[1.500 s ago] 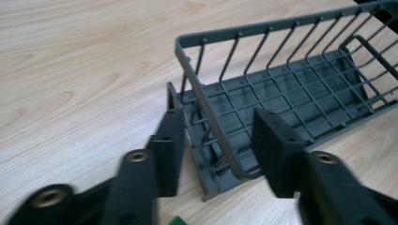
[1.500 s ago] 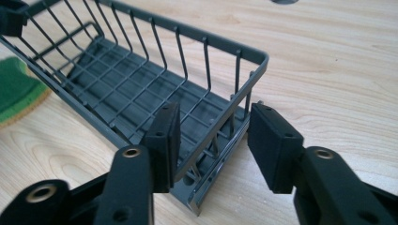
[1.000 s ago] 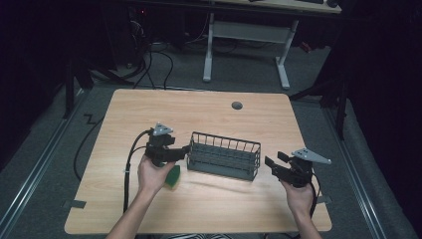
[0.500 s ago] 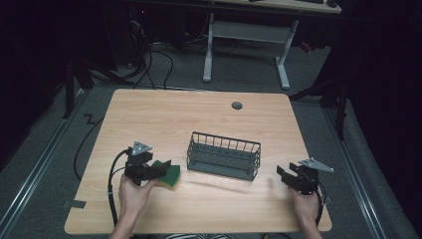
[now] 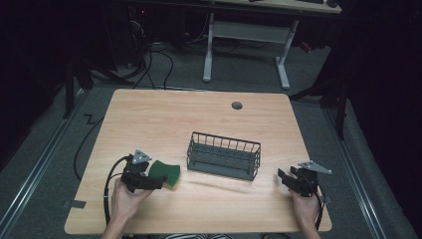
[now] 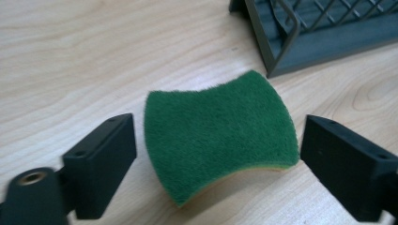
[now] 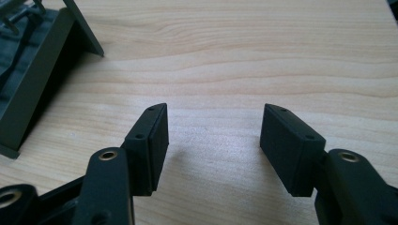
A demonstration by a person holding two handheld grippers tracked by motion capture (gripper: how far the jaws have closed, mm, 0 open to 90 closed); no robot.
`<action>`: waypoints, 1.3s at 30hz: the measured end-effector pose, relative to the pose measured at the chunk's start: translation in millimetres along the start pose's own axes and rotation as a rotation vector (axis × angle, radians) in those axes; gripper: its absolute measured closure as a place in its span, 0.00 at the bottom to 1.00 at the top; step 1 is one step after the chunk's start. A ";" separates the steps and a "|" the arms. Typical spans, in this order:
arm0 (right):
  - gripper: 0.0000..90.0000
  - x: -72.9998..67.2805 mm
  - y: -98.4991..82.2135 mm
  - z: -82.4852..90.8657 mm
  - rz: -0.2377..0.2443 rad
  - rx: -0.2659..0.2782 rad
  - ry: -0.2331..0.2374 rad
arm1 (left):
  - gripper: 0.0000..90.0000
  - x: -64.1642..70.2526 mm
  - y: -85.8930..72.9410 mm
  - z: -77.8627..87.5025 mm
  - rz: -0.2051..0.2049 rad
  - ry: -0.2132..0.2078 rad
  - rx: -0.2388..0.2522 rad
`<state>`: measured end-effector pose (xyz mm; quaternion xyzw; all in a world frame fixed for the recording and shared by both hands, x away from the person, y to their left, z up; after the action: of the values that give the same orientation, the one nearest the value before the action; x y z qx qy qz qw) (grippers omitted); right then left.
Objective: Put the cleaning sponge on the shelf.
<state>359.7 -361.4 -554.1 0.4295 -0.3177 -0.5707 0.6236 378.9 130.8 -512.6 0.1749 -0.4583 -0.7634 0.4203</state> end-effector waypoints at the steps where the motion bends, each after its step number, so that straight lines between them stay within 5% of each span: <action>1: 0.47 0.2 -0.1 0.0 0.002 -0.002 -0.003 | 0.09 0.8 -1.5 -1.8 0.002 -0.005 -0.008; 5: 0.47 0.8 -0.2 0.2 -0.001 -0.005 -0.003 | 0.00 1.2 -5.4 -7.2 0.005 -0.002 -0.029; 10: 0.46 1.7 -0.8 0.9 -0.013 -0.008 -0.004 | 0.00 4.1 -7.3 -13.5 0.012 -0.007 -0.054; 25: 0.46 5.1 -1.0 3.8 -0.052 0.009 -0.015 | 0.00 10.3 -5.5 -28.6 -0.003 0.069 -0.051; 31: 0.45 5.3 -1.2 3.9 -0.053 0.008 -0.016 | 0.00 2.6 -5.5 -26.1 0.025 0.098 -0.055; 39: 0.46 5.3 -1.3 4.0 -0.052 0.007 -0.018 | 0.00 -12.3 -13.0 -27.4 0.119 0.106 -0.102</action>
<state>356.4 -367.3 -554.1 0.4347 -0.3141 -0.5893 0.6043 397.7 128.5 -539.3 0.1659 -0.4055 -0.7491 0.4968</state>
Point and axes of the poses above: each handheld gripper's, and its own axes: z roughly backward along the jaws, y roughly out of its top, x roughly to its right, the point moved 4 cm from there along -z, roughly forward along the jaws, and after that the axes turned 15 degrees about x, right-handed, at the moved point
